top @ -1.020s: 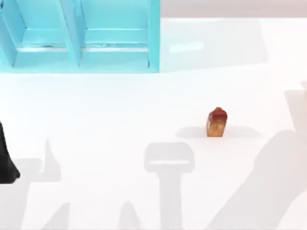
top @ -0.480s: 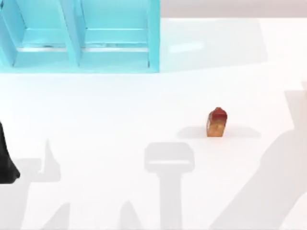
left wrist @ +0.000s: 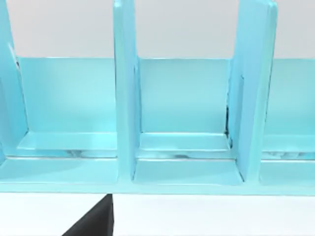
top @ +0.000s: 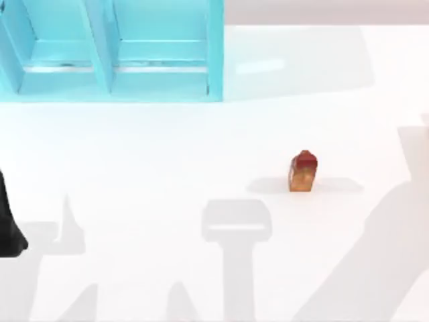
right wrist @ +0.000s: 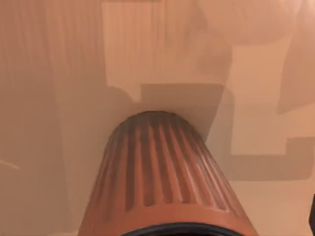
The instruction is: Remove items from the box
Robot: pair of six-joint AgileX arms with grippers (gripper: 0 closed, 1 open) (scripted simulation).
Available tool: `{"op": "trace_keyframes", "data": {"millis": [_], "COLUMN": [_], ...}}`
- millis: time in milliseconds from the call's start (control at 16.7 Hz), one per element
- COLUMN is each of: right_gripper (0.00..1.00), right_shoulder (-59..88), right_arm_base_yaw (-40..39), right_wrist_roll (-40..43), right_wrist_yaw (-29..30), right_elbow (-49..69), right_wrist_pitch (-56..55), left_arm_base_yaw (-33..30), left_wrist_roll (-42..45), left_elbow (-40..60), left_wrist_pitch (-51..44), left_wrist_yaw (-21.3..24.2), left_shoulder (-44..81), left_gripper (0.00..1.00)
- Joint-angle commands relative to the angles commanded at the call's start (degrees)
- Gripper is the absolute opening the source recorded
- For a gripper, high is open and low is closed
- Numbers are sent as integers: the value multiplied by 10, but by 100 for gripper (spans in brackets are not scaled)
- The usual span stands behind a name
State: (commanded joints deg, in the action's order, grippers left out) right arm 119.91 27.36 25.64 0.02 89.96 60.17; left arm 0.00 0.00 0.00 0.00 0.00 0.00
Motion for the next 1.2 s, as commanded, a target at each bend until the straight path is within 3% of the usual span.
{"op": "trace_keyframes", "data": {"millis": [120, 180, 780, 1200], "right_gripper": [2, 0, 0, 0], "right_shoulder": [0, 0, 2, 3], "right_arm_base_yaw": [0, 0, 1, 3], "right_wrist_roll": [0, 0, 0, 2], "right_wrist_yaw": [0, 0, 0, 0], "right_elbow": [0, 0, 8, 147], "right_wrist_pitch": [0, 0, 9, 149], "left_arm_base_yaw": [0, 0, 0, 0], "left_wrist_roll": [0, 0, 0, 0], "left_elbow": [0, 0, 0, 0], "left_wrist_pitch": [0, 0, 0, 0], "left_wrist_yaw": [0, 0, 0, 0], "left_shoulder": [0, 0, 0, 0], "left_gripper": [100, 100, 100, 100]}}
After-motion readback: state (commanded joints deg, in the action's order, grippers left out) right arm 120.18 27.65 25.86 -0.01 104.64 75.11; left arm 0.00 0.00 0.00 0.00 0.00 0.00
